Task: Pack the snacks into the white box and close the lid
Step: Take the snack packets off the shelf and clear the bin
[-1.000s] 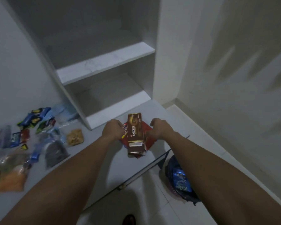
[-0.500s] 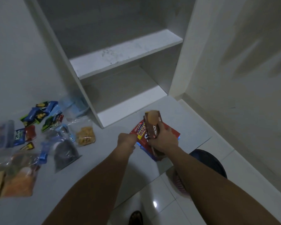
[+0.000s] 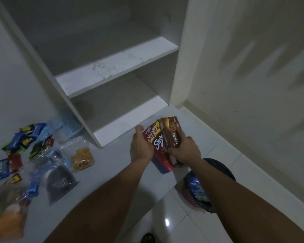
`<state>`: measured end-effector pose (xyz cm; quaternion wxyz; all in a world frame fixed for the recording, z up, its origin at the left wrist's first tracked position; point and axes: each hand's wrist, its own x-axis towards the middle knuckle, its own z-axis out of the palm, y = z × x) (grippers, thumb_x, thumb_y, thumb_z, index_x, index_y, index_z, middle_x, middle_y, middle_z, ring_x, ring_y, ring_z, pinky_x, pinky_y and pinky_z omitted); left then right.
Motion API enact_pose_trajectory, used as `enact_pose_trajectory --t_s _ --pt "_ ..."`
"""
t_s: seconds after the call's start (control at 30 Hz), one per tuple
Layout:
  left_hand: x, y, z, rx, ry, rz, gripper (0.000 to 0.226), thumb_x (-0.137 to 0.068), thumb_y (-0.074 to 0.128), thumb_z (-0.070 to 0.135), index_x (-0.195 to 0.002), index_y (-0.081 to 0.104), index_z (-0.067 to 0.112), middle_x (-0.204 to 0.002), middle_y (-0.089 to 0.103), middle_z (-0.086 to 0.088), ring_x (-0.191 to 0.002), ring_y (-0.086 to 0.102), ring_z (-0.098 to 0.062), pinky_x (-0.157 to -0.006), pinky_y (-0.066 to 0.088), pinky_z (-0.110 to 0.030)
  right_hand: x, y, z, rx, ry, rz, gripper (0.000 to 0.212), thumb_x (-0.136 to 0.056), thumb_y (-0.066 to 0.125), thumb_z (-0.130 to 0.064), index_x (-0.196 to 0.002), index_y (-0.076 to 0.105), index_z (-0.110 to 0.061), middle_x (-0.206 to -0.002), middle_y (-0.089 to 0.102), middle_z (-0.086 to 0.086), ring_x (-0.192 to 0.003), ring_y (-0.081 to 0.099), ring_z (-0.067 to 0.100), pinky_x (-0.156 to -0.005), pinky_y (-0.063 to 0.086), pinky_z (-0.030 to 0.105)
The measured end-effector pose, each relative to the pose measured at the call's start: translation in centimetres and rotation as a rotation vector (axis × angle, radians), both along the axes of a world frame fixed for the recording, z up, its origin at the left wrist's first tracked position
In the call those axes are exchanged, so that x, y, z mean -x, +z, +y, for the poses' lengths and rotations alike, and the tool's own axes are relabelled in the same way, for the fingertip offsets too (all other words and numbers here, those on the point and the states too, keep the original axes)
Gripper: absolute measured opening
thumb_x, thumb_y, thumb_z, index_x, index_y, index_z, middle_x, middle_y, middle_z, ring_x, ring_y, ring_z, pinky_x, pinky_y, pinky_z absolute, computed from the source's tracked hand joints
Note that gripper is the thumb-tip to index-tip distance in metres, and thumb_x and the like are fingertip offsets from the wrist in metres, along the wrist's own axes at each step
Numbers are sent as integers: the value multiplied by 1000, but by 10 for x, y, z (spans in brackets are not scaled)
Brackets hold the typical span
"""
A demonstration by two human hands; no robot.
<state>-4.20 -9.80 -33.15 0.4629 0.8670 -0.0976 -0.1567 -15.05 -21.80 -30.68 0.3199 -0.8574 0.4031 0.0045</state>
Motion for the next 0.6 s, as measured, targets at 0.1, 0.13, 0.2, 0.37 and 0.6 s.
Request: enact_pose_trajectory --t_s 0.1,0.13,0.2,0.37,0.6 --pt "14 27 -17 16 -140 -102 26 -78 47 20 -100 59 29 -101 61 -8 -90 65 -26 -76 59 -46 20 15 -25 32 -37 27 95 -72 73 -45 -148 16 -42 -111 50 12 -100 59 35 -85 50 39" --pt "20 37 -24 17 -186 -134 28 -83 49 19 -106 64 23 -105 63 -11 -93 65 -26 -79 58 -44 28 20 -34 44 -56 27 95 -71 73 -44 -148 17 -43 -109 50 11 -99 59 35 -84 50 39" --pt "31 53 -39 -16 -312 -244 31 -89 53 11 -117 65 8 -107 64 -16 -97 63 -27 -83 56 -40 45 31 -53 79 -99 19 93 -70 72 -43 -146 18 -46 -104 48 10 -98 60 37 -83 49 39" --pt "77 82 -85 -18 -577 -434 35 -87 55 13 -120 63 3 -108 64 -19 -101 56 -32 -79 43 -31 100 46 -100 104 -184 -14 90 -68 72 -45 -144 24 -45 -108 50 12 -99 60 36 -88 51 43" --pt "159 62 -156 -77 -774 -552 64 -87 58 -4 -146 35 6 -150 39 -13 -114 50 -34 -97 47 -43 195 35 -156 99 -268 39 88 -68 70 -43 -144 24 -44 -103 50 10 -92 59 33 -83 52 40"
